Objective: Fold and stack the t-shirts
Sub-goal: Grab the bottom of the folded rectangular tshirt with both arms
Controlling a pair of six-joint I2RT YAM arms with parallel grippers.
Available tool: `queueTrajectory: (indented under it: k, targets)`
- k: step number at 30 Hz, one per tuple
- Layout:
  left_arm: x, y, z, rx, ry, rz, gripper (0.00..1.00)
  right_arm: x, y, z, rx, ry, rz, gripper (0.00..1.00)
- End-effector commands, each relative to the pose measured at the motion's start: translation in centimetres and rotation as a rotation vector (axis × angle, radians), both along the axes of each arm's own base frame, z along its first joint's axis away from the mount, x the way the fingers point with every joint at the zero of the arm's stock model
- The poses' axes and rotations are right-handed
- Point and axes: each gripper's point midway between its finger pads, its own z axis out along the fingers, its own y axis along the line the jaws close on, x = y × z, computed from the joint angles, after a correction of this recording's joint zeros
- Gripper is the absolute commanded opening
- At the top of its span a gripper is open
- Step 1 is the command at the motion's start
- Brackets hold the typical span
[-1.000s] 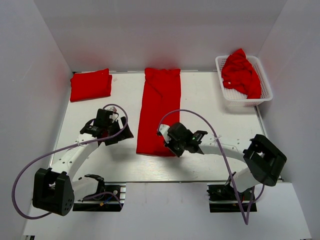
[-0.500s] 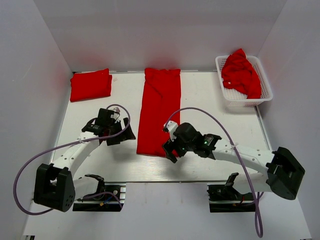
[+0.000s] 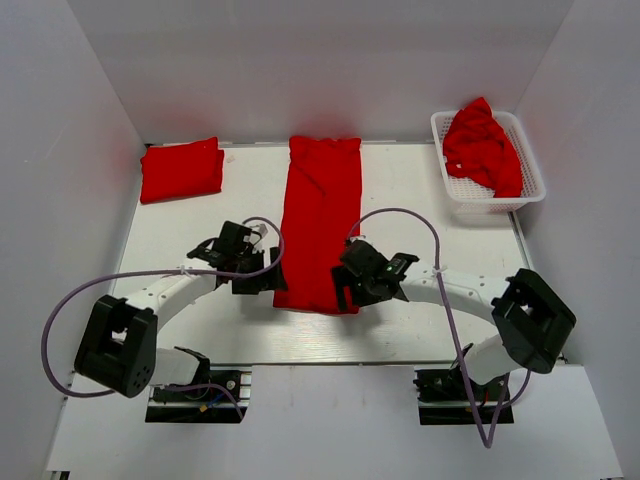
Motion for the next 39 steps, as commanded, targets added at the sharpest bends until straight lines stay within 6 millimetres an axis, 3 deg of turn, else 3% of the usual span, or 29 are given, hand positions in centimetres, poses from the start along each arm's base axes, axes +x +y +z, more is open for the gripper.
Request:
queueTrajectory:
  k: [1, 4, 7, 12, 17, 19, 25, 27, 28, 30, 34, 35, 39]
  targets:
    - [0.5, -0.6, -0.7, 0.026, -0.031, -0.003, 0.97, 0.8, 0.0, 0.7, 0.024, 0.027, -0.112, 0.88]
    - [-0.2, -0.9, -2.1, 0.069, 0.004, -0.025, 0.91, 1.0, -0.2, -0.1, 0.041, 0.059, -0.123, 0.78]
    - [-0.8, -0.7, -3.1, 0.12, 0.036, -0.037, 0.83, 0.9, 0.4, -0.5, 0.085, 0.105, -0.098, 0.76]
    - [-2.6, -0.4, -4.6, 0.142, 0.087, -0.049, 0.74, 0.8, 0.3, -1.6, 0.085, 0.157, -0.086, 0.63]
    - [-3.6, -0.8, -5.1, 0.153, 0.101, -0.083, 0.7, -0.6, 0.1, -2.4, 0.099, 0.226, -0.054, 0.62]
    - [-3.9, -0.9, -5.1, 0.157, 0.108, -0.093, 0.65, -0.8, 0.0, -2.7, 0.101, 0.242, -0.053, 0.53]
    - [-5.7, -0.2, -6.4, 0.193, 0.163, -0.092, 0.36, -1.5, -0.6, -3.6, 0.091, 0.281, -0.061, 0.21]
    - [-5.9, -0.1, -6.5, 0.195, 0.175, -0.083, 0.09, -1.9, -1.1, -3.9, 0.084, 0.284, -0.073, 0.15]
    - [-6.0, 0.0, -6.2, 0.193, 0.171, -0.083, 0.0, -1.8, -1.3, -3.6, 0.089, 0.275, -0.079, 0.09]
    - [-5.9, -0.1, -5.6, 0.186, 0.167, -0.073, 0.0, -1.6, -1.4, -3.4, 0.09, 0.254, -0.087, 0.0]
    - [-5.1, -0.8, -3.3, 0.126, 0.086, -0.051, 0.0, -1.4, -1.2, -2.1, 0.119, 0.218, -0.074, 0.0]
    - [-4.1, -1.5, -1.6, 0.087, 0.037, -0.053, 0.0, -1.2, -1.0, -1.5, 0.13, 0.21, -0.068, 0.0]
    - [-2.4, -2.8, 2.0, 0.038, -0.017, -0.032, 0.0, 0.0, -0.2, 0.2, 0.159, 0.156, -0.053, 0.0]
